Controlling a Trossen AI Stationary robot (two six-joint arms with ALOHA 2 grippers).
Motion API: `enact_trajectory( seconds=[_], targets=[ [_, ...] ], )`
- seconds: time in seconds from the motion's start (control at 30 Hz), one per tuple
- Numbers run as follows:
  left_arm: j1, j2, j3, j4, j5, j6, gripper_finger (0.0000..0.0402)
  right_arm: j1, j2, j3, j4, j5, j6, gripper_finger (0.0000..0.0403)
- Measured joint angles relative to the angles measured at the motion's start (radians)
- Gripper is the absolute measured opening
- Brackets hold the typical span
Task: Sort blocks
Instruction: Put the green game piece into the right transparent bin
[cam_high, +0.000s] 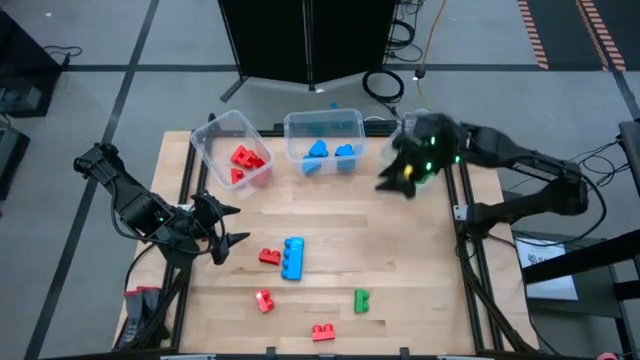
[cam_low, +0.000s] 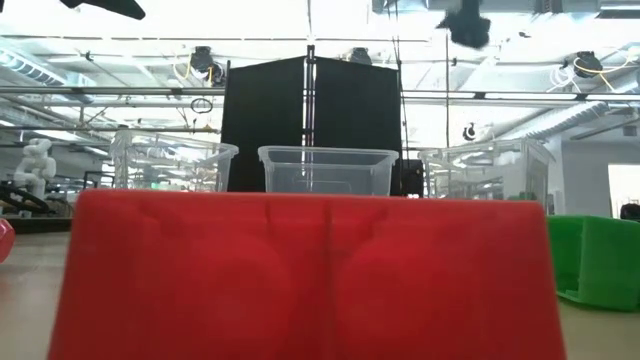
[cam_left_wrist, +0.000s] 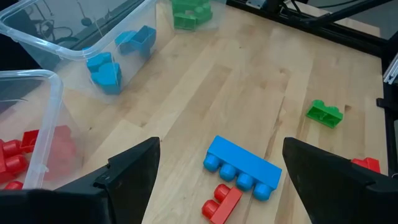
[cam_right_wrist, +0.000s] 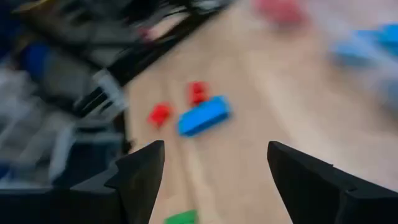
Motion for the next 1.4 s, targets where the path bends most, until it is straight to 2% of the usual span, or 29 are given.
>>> enact_trajectory(
  seconds=[0.13, 0.27, 0.5, 0.63, 0.93, 1.4],
  targets=[
    [0.0, 0.0, 0.0, 0.0, 0.0, 0.0, 0.0336, 0.219, 0.05, 0.0, 0.112, 0.055, -0.007, 0.028],
    [0.0, 0.0, 0.0, 0.0, 0.0, 0.0, 0.0336, 0.4, 0.157, -0.001, 0.197, 0.099, -0.062, 0.0281],
    [0.0, 0.0, 0.0, 0.0, 0.0, -0.001, 0.0336, 0.594, 0.387, -0.002, 0.217, 0.101, -0.107, 0.0281],
    [0.0, 0.0, 0.0, 0.0, 0.003, -0.001, 0.0336, 0.668, 0.506, -0.002, 0.207, 0.13, -0.107, 0.0281],
    [0.0, 0.0, 0.0, 0.001, 0.042, -0.001, 0.0336, 0.778, 0.655, -0.002, 0.208, 0.357, -0.226, 0.0281],
    [0.0, 0.0, 0.0, 0.0, 0.043, 0.0, 0.0336, 0.857, 0.809, 0.001, 0.227, 0.36, -0.277, 0.0281]
  ],
)
